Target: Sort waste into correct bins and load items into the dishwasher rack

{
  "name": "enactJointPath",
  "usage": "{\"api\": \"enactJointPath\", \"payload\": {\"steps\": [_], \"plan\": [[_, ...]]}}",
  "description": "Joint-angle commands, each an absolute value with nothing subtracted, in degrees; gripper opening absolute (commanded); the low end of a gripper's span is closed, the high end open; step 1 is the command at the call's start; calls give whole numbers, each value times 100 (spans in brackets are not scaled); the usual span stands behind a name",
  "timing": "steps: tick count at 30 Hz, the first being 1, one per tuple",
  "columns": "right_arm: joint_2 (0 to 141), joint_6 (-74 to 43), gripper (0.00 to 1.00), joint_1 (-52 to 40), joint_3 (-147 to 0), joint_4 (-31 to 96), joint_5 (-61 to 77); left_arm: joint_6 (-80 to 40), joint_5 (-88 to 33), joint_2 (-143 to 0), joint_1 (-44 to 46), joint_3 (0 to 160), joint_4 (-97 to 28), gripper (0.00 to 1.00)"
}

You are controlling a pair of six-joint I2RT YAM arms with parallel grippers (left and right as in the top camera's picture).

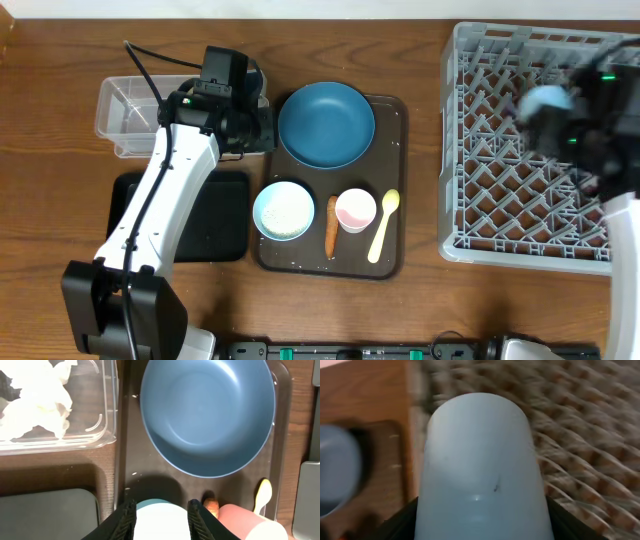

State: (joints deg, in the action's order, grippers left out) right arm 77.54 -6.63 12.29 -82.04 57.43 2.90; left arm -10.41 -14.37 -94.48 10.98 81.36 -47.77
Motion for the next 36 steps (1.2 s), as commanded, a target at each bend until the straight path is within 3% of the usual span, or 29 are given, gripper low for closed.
{"api": "enactJointPath", "payload": {"steps": [1, 12, 29, 33, 36], "plan": [[8071, -725, 1, 1903, -8833, 6071, -21, -945, -1297, -9417, 1096, 8197, -4786, 36], [10033, -862, 1, 3479, -11124, 7529, -781, -945, -1297, -9417, 1094, 8197, -4772, 36], [11758, -921, 2, 4386, -11214, 7966, -954, -947, -1297, -9417, 1096, 8197, -4770, 36], [11889, -921, 11, 4381, -11168, 7931, -814, -947, -1297, -9417, 1094, 8197, -4770, 36], [11979, -919, 28, 4381, -11118, 7911, -814, -947, -1297, -9417, 1094, 8197, -4772, 36]]}}
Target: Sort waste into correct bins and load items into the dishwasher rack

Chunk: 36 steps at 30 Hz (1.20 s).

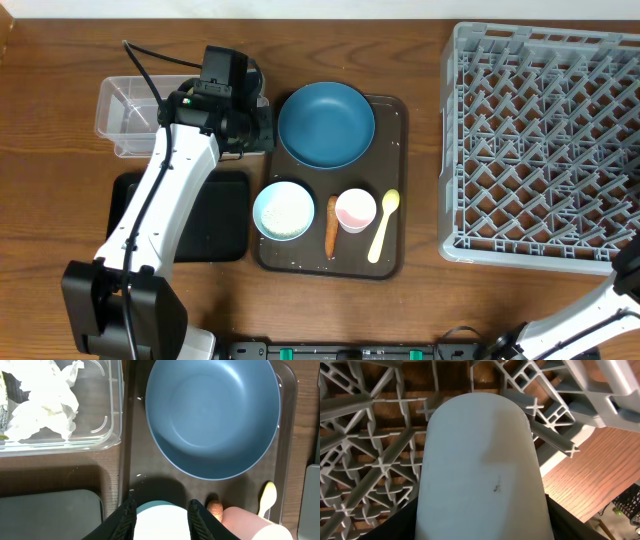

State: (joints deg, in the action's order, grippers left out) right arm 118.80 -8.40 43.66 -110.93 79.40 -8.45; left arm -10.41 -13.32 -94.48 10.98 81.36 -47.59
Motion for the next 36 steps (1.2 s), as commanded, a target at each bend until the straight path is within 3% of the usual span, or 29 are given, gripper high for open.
{"api": "enactJointPath", "payload": {"steps": [1, 8, 10, 26, 36], "plan": [[12009, -919, 34, 4386, -11113, 7909, -814, -945, -1297, -9417, 1094, 8197, -4772, 36], [12101, -917, 80, 4386, -11093, 7911, -703, -945, -1297, -9417, 1094, 8197, -4772, 37], [12101, -919, 85, 4386, -11093, 7913, -685, -945, -1297, -9417, 1094, 8197, -4772, 37], [11456, -784, 89, 4158, -11109, 7854, 375, -939, -1299, -9417, 1267, 8197, -4777, 46], [10733, 3, 90, 2974, -11109, 7651, 1441, -768, -1295, -9432, 2126, 7926, -4770, 49]]}}
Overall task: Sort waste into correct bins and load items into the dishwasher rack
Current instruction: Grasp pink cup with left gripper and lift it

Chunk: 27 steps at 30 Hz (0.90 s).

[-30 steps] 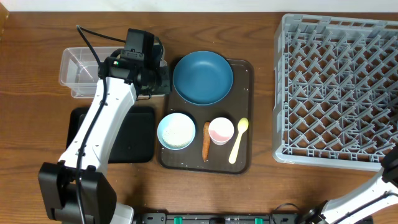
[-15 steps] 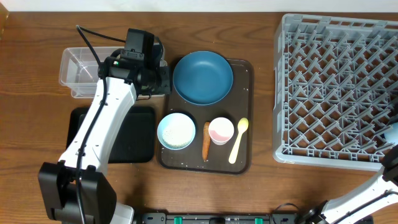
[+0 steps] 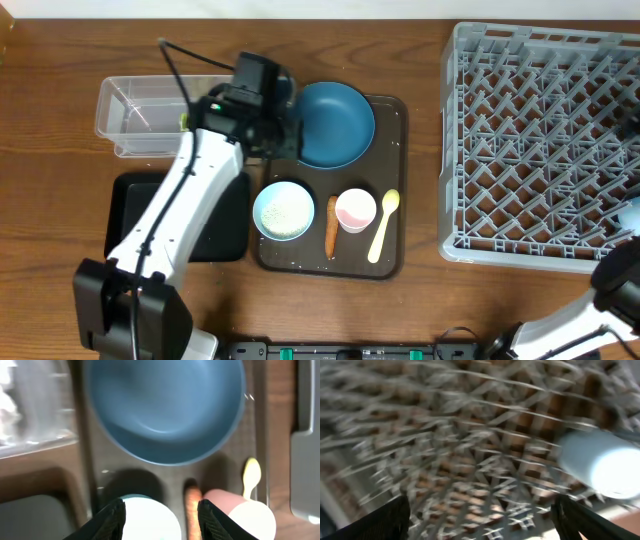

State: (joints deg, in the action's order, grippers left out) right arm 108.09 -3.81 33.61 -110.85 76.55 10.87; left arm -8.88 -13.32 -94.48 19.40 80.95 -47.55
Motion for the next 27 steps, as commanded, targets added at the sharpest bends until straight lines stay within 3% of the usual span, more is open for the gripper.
{"api": "enactJointPath", "payload": {"steps": [1, 11, 27], "plan": [[10735, 58, 91, 2805, -11109, 7653, 1441, -768, -1297, -9432, 2220, 7863, -4770, 49], [10796, 143, 91, 1632, -11078, 7481, 1372, -770, -1297, -9432, 2893, 7216, -4515, 50], [10796, 139, 92, 1525, -11078, 7472, 1356, -773, -1297, -9435, 3385, 6084, -3245, 51]]}}
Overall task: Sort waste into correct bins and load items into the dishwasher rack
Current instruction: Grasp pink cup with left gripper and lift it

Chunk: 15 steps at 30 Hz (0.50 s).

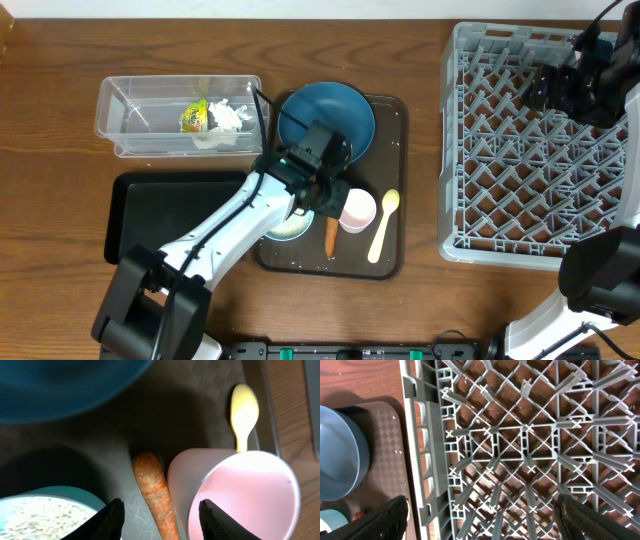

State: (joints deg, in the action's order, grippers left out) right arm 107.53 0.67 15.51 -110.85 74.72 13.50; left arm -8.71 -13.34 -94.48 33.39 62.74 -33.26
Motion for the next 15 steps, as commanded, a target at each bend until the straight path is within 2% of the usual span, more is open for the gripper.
{"api": "enactJointPath", "payload": {"steps": [1, 4, 9, 12, 15], "plan": [[10796, 139, 92, 1525, -11076, 7472, 1356, -773, -1297, -9435, 3385, 6038, -3197, 50], [10796, 141, 92, 1525, -11078, 7472, 1354, -773, -1297, -9435, 3385, 6014, -3118, 34], [10796, 141, 92, 1525, -11076, 7476, 1356, -775, -1297, -9435, 3385, 6014, -3039, 14], [10796, 141, 92, 1525, -11076, 7478, 1354, -781, -1302, -9435, 3385, 6014, -3006, 6], [10796, 141, 92, 1525, -11078, 7478, 1354, -878, -1304, -9435, 3385, 6018, -2921, 6]]}}
